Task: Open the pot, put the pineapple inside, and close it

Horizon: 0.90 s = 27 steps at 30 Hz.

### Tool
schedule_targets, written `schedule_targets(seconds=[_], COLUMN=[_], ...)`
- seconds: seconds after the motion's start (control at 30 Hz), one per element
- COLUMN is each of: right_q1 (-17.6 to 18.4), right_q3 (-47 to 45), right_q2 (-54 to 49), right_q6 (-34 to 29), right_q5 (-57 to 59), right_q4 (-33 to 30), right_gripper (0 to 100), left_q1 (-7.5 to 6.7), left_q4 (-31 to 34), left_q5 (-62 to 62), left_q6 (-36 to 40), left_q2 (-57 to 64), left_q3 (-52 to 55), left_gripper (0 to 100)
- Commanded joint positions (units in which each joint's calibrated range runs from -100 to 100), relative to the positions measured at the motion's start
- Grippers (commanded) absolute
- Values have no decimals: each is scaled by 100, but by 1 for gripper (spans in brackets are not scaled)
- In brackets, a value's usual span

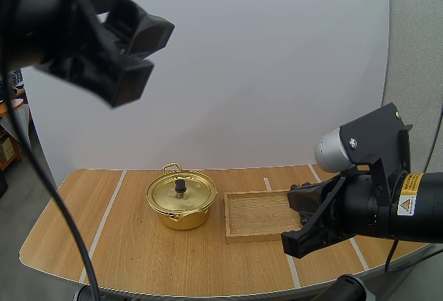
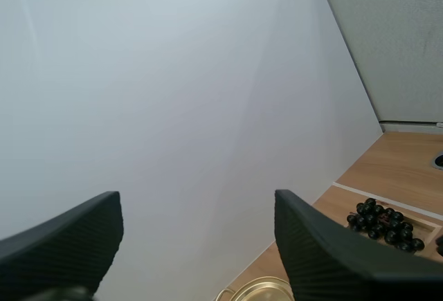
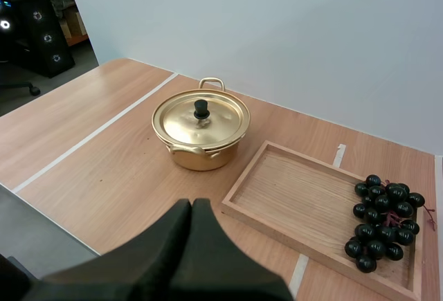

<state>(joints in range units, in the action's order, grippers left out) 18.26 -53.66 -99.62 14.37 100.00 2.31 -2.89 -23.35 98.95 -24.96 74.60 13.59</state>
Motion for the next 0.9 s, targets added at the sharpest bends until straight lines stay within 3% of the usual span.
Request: schedule_targets(seconds=[0.0, 0.17, 0.2, 0.43, 0.5, 0.63, 0.87], right_q1=[-73, -323, -387, -806, -906, -1114, -1459], right_q3=[-20, -20, -20, -20, -20, -20, -83], right_q2=[-38, -38, -38, -38, -38, -38, -38], right_q6=[16, 16, 16, 16, 16, 16, 16], right_q5=[0, 0, 0, -15, -785, -2243, -4428], right_q4=[82, 351, 438, 555, 555, 555, 399], right_gripper=[0, 0, 0, 0, 0, 0, 0], left_q1=[-21, -21, -21, -6, -6, -6, -6], left_q4=[17, 17, 17, 126, 312, 775, 1448], left_q5=[105, 105, 105, 105, -107, -1217, -4331], left_q6=[375, 431, 431, 821, 1166, 1859, 3034], left_q2=[1075, 1734, 1843, 2461, 2540, 2540, 2540], left_q3=[459, 899, 982, 1982, 2423, 3149, 4328], left_gripper=[84, 7, 0, 0, 0, 0, 0])
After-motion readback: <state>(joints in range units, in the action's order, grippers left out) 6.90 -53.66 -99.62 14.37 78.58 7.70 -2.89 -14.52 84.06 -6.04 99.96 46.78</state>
